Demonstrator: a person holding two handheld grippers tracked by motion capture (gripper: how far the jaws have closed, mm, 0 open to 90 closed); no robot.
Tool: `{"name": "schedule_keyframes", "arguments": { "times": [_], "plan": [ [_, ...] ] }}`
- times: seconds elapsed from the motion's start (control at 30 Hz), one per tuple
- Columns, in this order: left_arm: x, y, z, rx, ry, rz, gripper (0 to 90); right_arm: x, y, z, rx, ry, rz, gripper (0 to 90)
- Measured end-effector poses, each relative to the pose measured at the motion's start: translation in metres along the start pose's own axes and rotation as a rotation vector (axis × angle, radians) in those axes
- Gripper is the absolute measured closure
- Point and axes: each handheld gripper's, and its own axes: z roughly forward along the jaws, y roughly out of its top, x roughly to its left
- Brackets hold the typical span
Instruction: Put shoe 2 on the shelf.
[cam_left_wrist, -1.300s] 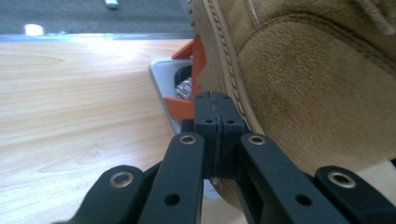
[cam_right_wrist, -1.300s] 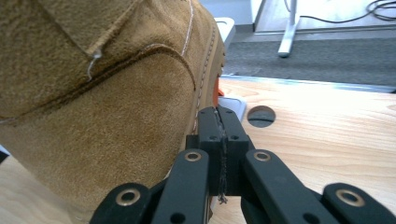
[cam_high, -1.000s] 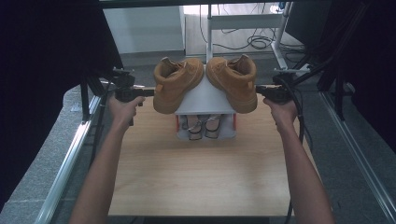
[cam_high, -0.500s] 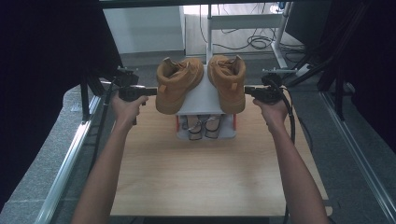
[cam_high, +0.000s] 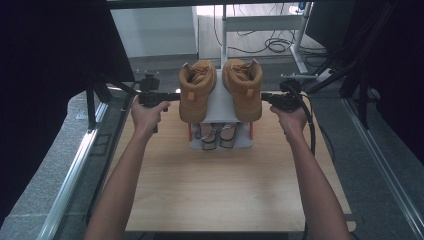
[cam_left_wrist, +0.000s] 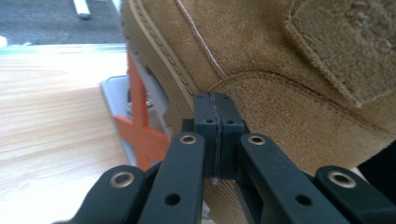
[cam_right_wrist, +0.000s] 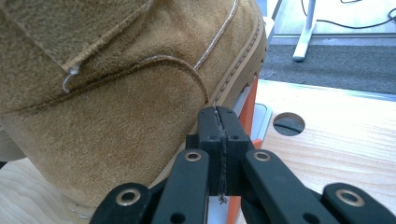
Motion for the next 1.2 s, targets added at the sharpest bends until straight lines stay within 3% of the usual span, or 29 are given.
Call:
{"name": "schedule_keyframes", "arguments": {
  "times": [0.63, 0.93, 1.03, 1.2],
  "plan": [
    [-0.015, -0.001, 0.022, -0.011, -0.055, -0.039, 89.8, 0.013, -0.002, 0.010, -0.005, 0.048, 0.012, 89.7],
    [-0.015, -0.001, 0.021, -0.008, -0.051, -0.033, 89.8, 0.014, -0.003, 0.011, -0.008, 0.058, 0.023, 89.6],
    [-0.013, -0.001, 0.019, -0.023, -0.027, -0.020, 89.7, 0.010, -0.003, 0.011, -0.017, 0.070, 0.030, 89.6],
    [-0.001, 0.008, 0.019, -0.039, 0.010, -0.053, 89.7, -0.005, 0.006, 0.014, -0.053, 0.043, 0.073, 89.6]
  ]
}}
